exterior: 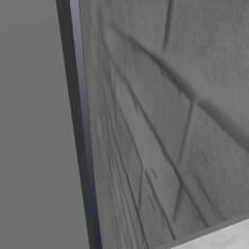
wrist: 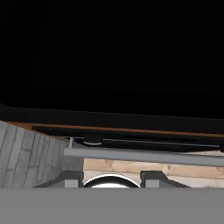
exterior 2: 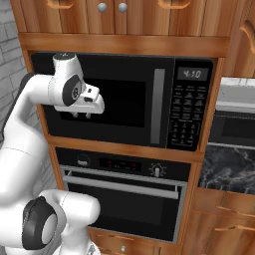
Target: Navigate to the stove.
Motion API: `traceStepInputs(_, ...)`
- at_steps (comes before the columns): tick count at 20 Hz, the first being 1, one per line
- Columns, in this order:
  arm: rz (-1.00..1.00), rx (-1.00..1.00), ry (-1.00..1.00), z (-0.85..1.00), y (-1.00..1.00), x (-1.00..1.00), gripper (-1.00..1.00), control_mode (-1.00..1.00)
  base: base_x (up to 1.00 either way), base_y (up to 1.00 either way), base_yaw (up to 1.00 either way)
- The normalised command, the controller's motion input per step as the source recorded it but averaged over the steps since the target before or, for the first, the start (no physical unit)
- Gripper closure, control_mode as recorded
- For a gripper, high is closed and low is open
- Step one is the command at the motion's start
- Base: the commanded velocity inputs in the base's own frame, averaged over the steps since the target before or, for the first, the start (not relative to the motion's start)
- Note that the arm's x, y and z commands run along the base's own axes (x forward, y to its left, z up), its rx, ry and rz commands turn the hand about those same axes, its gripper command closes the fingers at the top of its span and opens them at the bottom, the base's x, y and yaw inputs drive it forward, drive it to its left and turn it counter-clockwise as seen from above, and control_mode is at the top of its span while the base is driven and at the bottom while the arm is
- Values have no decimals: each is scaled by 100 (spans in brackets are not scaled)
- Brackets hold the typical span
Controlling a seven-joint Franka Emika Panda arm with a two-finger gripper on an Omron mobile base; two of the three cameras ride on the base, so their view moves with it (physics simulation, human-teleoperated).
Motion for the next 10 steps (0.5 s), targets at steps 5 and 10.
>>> traceStepInputs(5,0,0,0,-7,0,0,-100,-100,0,0,0)
traceStepInputs(10,0,-1,0,-6,0,0,-100,-100,0,0,0)
